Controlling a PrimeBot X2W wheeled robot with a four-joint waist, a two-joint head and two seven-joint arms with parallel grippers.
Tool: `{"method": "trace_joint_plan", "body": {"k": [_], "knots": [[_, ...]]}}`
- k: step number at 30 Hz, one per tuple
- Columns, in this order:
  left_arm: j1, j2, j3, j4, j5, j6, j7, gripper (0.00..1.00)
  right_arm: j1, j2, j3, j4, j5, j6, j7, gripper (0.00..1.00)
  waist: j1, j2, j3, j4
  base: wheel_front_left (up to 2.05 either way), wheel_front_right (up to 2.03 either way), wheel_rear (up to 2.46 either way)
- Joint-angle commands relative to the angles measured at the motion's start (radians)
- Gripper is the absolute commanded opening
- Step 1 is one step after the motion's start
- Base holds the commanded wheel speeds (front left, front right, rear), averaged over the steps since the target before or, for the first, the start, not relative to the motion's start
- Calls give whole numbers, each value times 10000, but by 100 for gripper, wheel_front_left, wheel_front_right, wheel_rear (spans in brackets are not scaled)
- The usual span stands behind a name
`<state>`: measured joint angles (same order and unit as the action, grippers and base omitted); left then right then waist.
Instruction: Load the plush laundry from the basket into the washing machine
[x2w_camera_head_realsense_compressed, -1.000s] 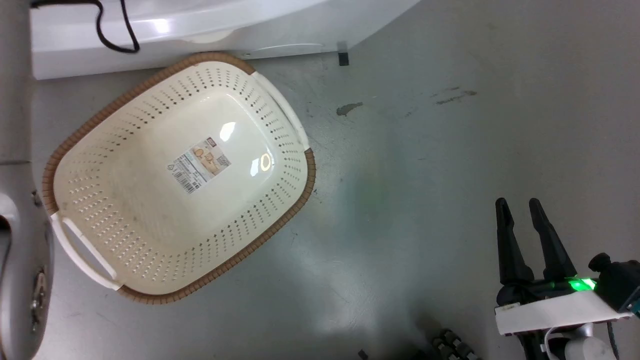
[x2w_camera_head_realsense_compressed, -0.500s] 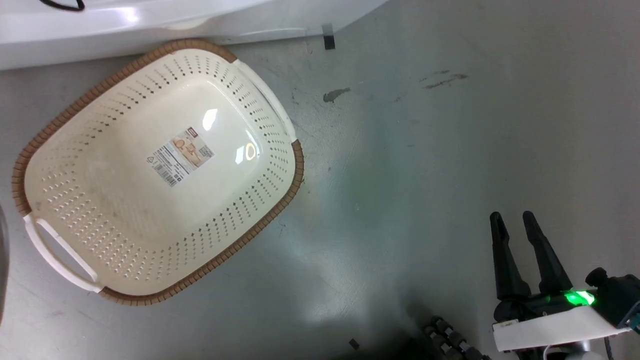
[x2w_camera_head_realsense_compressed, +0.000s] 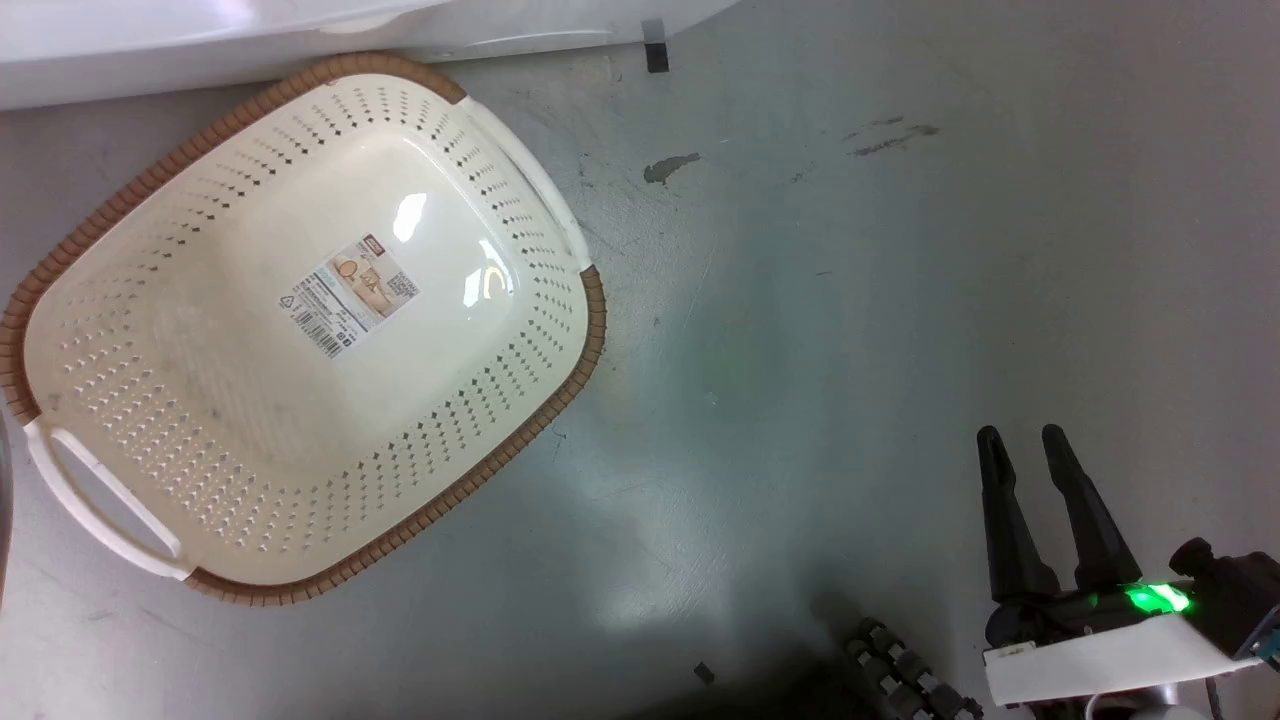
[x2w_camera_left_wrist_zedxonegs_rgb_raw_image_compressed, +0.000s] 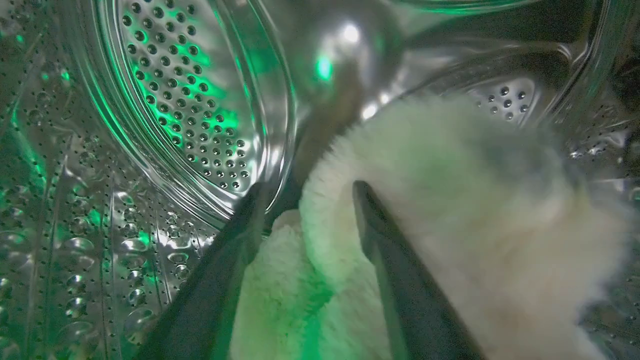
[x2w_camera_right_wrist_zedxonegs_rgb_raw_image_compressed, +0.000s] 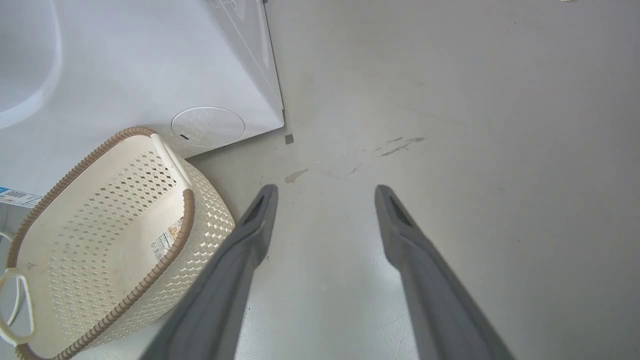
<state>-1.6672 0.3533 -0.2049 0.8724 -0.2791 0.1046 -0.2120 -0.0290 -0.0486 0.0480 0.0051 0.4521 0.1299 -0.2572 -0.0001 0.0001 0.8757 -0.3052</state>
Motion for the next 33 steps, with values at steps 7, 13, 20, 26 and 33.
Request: {"method": "trace_joint_plan", "body": {"k": [7, 13, 20, 26, 33], "knots": [[-267, -276, -93, 496, -212, -260, -63, 100, -103, -16, -171, -80, -119, 8, -44, 100, 1, -1, -69, 284, 0, 0, 0], [-108, -555, -12, 848, -502, -457, -290, 100, -210, -16, -256, -108, -348, 8, -44, 100, 1, -1, -303, 642, 0, 0, 0], [329, -896, -32, 1092, -676, -748, -454, 100, -496, -16, -474, -240, -641, 8, 160, 100, 1, -1, -681, 1132, 0, 0, 0], [968, -1271, 35, 990, -826, -881, -491, 100, -698, -16, -807, -421, -834, 8, 446, 100, 1, -1, -1047, 1641, 0, 0, 0], [2349, -1602, -68, 312, -552, -879, -495, 100, -883, -16, -992, -412, -1020, 8, 758, 100, 1, -1, -1790, 2087, 0, 0, 0]]}}
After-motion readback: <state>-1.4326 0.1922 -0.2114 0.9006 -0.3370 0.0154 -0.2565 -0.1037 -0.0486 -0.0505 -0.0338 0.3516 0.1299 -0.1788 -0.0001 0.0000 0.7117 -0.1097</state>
